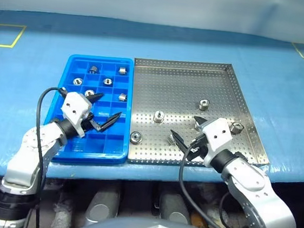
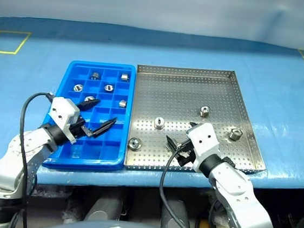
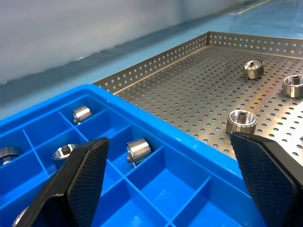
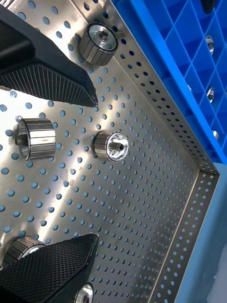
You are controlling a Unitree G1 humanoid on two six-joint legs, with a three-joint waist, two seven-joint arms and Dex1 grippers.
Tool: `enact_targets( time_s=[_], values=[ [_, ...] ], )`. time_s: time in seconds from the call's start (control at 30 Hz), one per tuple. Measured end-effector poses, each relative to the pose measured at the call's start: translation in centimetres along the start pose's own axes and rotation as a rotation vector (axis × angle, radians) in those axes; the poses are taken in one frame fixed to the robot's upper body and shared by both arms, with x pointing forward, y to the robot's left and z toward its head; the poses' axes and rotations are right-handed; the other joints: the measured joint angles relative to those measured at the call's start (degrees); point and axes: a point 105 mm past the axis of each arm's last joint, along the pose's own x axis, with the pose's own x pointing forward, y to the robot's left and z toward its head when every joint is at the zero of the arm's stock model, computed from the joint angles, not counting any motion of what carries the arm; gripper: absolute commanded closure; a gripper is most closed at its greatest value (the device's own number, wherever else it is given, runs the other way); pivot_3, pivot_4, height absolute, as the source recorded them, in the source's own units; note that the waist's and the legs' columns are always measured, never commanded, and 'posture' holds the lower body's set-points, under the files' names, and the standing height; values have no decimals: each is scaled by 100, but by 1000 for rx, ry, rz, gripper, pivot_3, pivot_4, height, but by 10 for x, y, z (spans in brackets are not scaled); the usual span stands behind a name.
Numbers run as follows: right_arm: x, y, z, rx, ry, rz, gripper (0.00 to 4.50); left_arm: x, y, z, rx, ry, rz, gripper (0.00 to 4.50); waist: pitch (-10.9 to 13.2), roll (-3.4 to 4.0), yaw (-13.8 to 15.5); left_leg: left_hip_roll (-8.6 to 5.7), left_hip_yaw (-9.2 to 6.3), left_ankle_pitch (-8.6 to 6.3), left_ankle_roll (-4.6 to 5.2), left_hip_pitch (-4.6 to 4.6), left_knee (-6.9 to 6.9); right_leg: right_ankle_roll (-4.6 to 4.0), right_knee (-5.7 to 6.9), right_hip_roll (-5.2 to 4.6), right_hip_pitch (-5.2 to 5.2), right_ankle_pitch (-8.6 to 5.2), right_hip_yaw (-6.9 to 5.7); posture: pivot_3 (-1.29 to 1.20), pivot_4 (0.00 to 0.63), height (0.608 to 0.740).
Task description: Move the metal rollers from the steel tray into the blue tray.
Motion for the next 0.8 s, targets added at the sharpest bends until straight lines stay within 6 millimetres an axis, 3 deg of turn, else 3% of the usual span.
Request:
enact_targets(
  time_s=[0.2,0.37,0.57,0.8],
  values=[
    [0,-2,-6,52,62,-23,0,44,12,58,60,-3,-190,30,0,0,-34,-8,2,-2,13,12,28,12,-4,-3,30,7,-2,-27,150,740],
    [0,-5,-5,79,86,-38,0,81,-8,72,107,113,-456,30,1,1,-92,-9,5,-9,23,11,23,15,-7,-1,28,8,1,-61,150,740],
    [-3,-4,-7,109,91,-75,0,120,-31,45,199,349,-680,30,0,1,-189,-9,18,-14,29,-6,15,41,-7,-2,4,17,12,-120,150,740],
    [-10,-2,-14,143,105,-122,0,133,-42,2,320,529,-786,30,1,1,-348,-8,27,-18,36,-22,20,49,-6,-4,-13,22,22,-171,150,740]
  ],
)
